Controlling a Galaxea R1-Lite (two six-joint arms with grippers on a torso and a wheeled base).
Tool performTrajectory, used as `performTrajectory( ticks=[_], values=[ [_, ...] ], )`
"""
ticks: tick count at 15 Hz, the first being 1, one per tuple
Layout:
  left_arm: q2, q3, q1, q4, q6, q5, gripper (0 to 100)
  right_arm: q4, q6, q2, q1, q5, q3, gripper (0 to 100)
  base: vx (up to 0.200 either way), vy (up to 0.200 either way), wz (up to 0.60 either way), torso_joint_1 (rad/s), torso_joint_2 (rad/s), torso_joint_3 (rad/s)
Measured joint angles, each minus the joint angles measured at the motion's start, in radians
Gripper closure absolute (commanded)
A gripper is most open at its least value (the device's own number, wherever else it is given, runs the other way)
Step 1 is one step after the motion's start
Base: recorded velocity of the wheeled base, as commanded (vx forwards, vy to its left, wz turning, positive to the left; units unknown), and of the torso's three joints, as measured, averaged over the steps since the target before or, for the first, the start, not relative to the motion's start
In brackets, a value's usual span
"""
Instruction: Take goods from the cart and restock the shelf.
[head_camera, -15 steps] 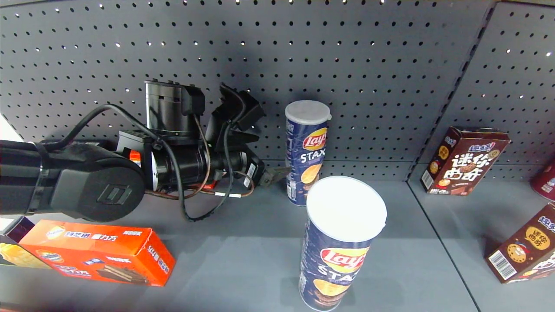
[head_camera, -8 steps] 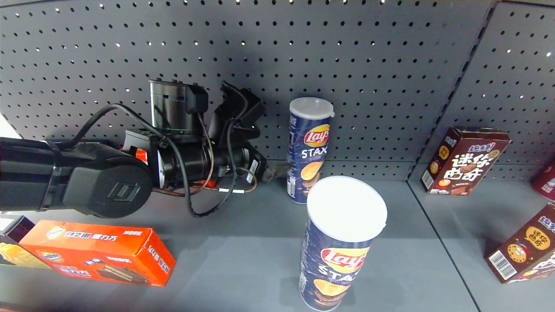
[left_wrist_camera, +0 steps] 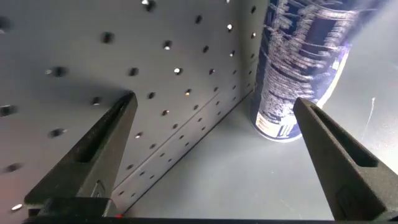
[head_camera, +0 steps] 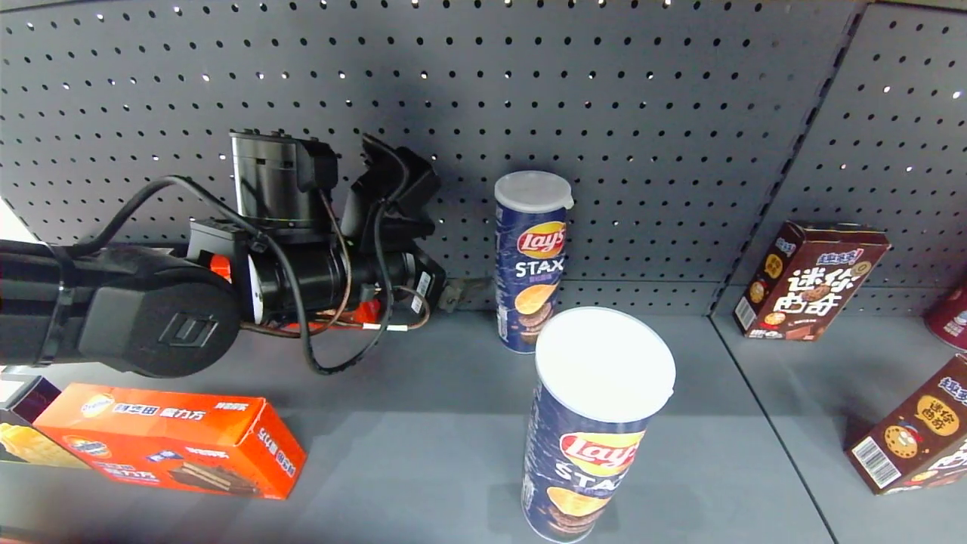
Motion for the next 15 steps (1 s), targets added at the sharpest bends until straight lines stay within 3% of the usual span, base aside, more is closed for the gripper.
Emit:
performTrajectory(
  ticks=[7,15],
  values=[
    [-0.183,0.119,-0.011,0.008,-0.005,0.072,0,0.0,0.0,0.0,0.0,0.0,0.0,0,0.0,0.0,0.0,0.0,0.0,0.0],
    [-0.574,0.351,-0.097,0.002,-0.001,0.402,0,0.0,0.0,0.0,0.0,0.0,0.0,0,0.0,0.0,0.0,0.0,0.0,0.0]
  ],
)
